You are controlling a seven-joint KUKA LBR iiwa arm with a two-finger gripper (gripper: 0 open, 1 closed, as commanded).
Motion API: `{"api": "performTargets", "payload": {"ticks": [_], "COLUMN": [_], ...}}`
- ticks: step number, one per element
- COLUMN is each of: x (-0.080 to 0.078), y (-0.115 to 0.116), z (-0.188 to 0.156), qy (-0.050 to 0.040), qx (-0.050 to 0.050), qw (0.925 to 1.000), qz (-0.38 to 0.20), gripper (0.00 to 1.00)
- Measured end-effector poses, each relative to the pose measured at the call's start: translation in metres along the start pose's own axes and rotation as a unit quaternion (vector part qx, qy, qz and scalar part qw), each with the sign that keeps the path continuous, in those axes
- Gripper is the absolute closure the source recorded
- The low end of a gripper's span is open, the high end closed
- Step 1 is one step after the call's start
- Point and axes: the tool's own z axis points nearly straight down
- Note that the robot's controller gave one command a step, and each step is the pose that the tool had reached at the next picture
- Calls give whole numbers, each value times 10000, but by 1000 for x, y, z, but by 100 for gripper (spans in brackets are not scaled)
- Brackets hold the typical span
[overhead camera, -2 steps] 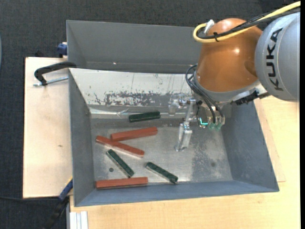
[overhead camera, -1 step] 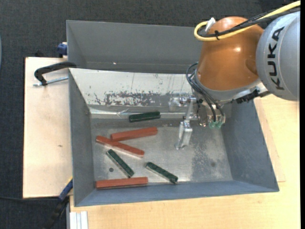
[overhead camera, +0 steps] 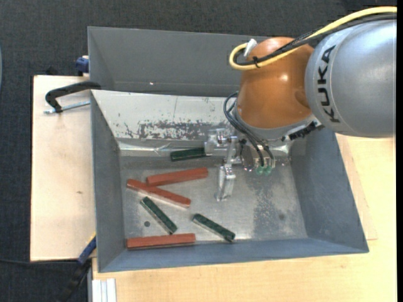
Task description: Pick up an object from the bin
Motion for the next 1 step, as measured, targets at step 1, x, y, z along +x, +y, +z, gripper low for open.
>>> {"api": "performTargets", "payload": {"ticks": [1], "x": [-17], "y": [42], "z": [29], "qy": [11], "qx": [-7], "qw": [9892], "qz": [-1466], "gripper": [0]}}
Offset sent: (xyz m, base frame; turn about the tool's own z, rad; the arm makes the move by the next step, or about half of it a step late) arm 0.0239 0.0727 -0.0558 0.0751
